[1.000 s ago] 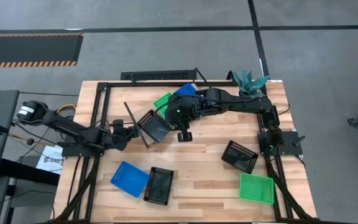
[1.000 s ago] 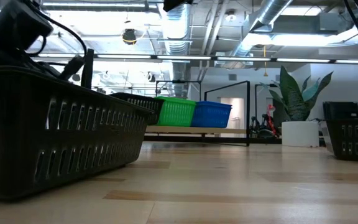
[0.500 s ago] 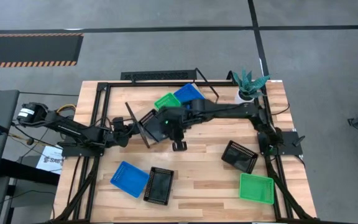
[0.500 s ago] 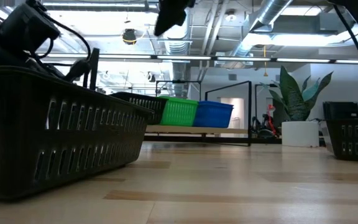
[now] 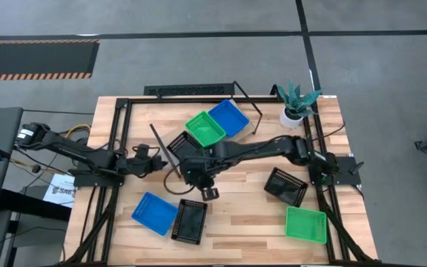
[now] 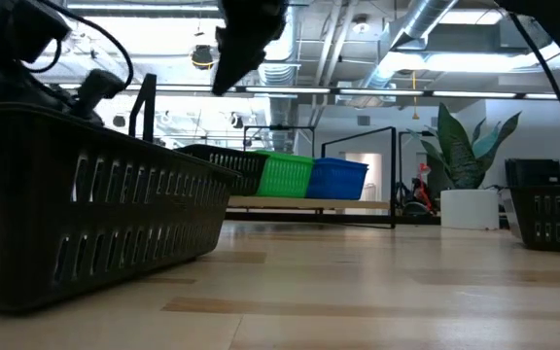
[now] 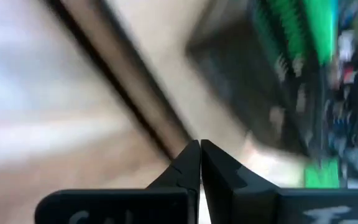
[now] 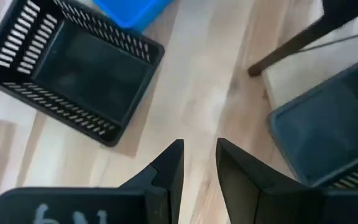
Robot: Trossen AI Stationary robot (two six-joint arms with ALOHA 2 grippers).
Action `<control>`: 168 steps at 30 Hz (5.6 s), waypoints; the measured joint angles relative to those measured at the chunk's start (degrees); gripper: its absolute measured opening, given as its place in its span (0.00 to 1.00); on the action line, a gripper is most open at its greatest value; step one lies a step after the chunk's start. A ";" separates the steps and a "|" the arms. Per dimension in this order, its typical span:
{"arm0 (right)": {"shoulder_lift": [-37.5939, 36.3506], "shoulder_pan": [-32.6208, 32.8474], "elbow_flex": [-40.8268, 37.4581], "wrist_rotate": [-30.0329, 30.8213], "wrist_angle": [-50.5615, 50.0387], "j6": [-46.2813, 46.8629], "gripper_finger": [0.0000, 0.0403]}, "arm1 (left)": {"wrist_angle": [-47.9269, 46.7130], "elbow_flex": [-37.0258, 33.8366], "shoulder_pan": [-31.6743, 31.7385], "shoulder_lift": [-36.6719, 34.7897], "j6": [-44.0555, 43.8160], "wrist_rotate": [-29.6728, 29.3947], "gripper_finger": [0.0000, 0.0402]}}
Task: Stack baskets on shelf by color
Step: Put the bottom right black bin on the shelf
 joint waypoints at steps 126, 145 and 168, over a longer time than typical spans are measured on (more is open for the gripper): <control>-24.10 -2.12 -0.03 12.48 -4.61 2.51 0.29 | 2.22 7.49 1.59 13.49 32.33 -26.50 0.00; -24.10 -2.14 -0.03 12.46 -4.61 1.38 0.29 | 5.05 7.46 2.42 17.85 34.49 -26.49 0.00; -24.10 -2.14 -0.03 12.44 -4.68 1.05 0.29 | 15.32 7.46 7.91 21.30 45.85 -22.41 0.00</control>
